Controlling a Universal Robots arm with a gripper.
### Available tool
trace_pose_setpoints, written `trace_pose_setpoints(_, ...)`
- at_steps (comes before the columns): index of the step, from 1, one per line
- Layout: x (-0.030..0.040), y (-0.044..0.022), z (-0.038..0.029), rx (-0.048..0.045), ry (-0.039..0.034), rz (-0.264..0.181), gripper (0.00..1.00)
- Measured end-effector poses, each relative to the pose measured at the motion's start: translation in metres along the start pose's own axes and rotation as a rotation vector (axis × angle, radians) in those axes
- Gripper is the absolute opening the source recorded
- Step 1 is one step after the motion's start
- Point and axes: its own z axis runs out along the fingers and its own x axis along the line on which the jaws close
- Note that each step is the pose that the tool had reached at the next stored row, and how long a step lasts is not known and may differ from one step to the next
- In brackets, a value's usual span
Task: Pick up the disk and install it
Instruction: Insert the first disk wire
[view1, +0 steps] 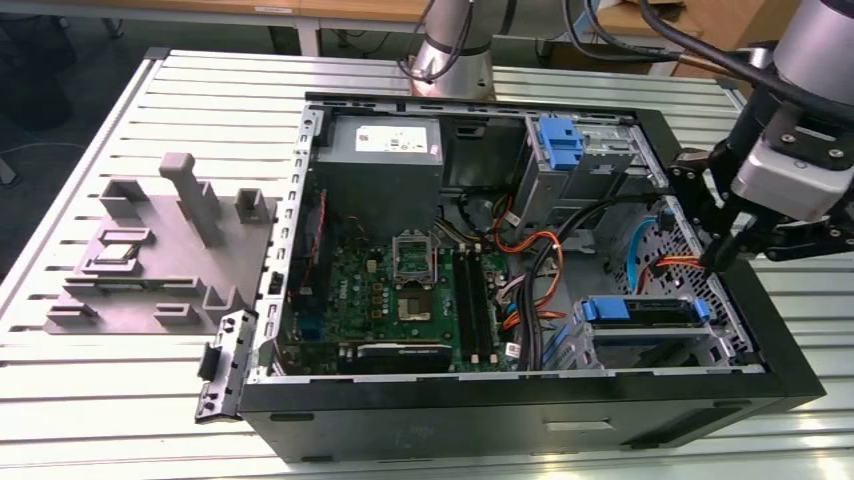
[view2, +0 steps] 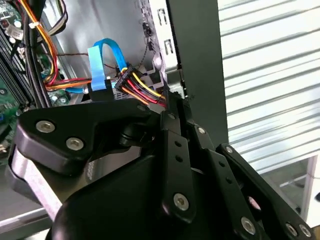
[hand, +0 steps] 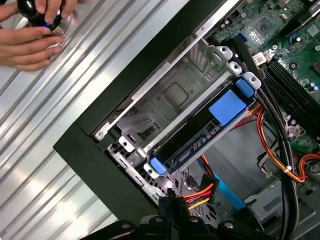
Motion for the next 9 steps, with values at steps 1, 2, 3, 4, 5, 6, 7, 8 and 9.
trace_pose_setpoints(1, -0.0021, 0.0021, -0.0002, 0.0001, -0.0002, 0.0, 0.17)
trace_pose_setpoints(2, -0.0044, 0.0044, -0.0005, 0.0001, -0.0003, 0.0, 0.17)
trace_pose_setpoints(3, -0.0055, 0.0055, -0.0007, 0.0002, -0.0002, 0.0, 0.17)
trace_pose_setpoints(4, -0.0055, 0.0056, -0.0007, 0.0, 0.0, 0.001, 0.17)
trace_pose_setpoints(5, -0.0056, 0.0055, -0.0006, -0.0003, 0.0002, 0.004, 0.17)
trace_pose_setpoints(6, -0.0056, 0.0056, -0.0004, -0.0021, 0.0008, 0.015, 0.17)
trace_pose_setpoints(7, -0.0056, 0.0056, -0.0004, -0.0059, 0.0008, 0.028, 0.17)
trace_pose_setpoints(8, -0.0056, 0.0057, -0.0003, -0.0098, 0.0011, 0.044, 0.17)
trace_pose_setpoints(9, -0.0057, 0.0057, -0.0003, -0.0129, 0.0018, 0.059, 0.17)
